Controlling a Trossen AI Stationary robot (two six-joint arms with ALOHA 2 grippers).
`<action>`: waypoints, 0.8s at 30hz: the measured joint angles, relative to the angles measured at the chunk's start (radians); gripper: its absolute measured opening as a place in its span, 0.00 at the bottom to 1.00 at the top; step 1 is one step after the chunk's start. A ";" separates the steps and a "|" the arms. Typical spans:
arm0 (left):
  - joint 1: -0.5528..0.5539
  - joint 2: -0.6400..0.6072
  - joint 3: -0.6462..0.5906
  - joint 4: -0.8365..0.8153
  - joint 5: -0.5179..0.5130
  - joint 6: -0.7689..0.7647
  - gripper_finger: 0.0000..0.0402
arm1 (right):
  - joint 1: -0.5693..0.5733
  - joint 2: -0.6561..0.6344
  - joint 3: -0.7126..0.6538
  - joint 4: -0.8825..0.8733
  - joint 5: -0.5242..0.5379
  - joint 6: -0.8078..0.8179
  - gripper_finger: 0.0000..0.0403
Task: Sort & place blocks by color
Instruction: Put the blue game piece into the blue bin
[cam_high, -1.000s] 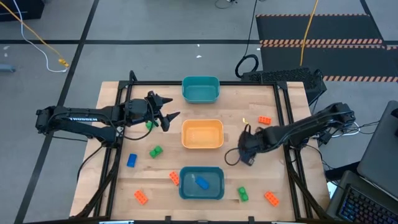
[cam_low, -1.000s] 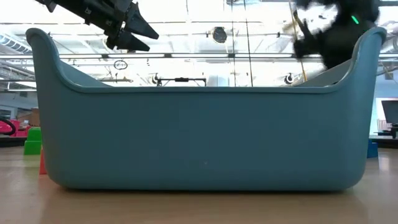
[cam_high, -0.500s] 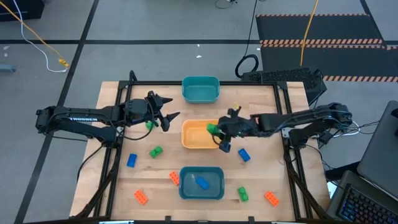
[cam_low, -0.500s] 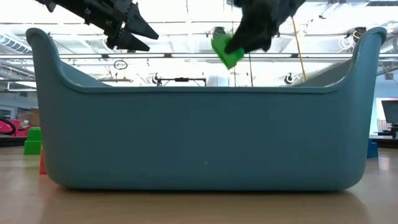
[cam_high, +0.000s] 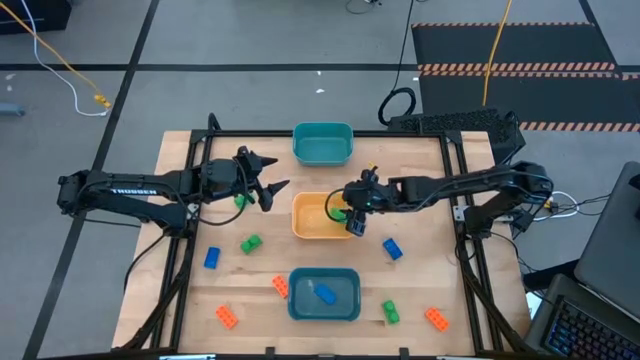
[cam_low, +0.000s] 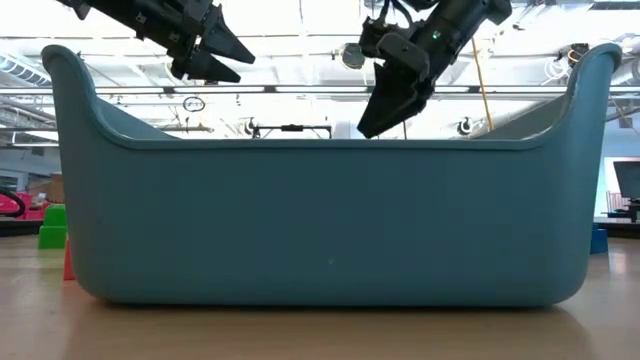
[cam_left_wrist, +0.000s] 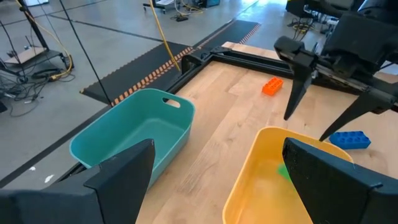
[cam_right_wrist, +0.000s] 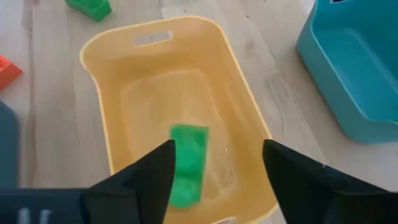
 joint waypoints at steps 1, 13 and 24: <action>0.000 0.000 0.000 0.000 0.000 0.000 0.89 | 0.000 -0.004 0.000 0.001 0.000 -0.001 0.63; 0.000 0.000 0.000 -0.026 0.000 -0.013 0.89 | 0.023 -0.144 0.000 -0.274 -0.103 0.122 0.71; 0.000 0.000 0.000 -0.029 0.000 -0.034 0.89 | 0.199 -0.104 -0.033 -0.516 -0.103 0.590 0.66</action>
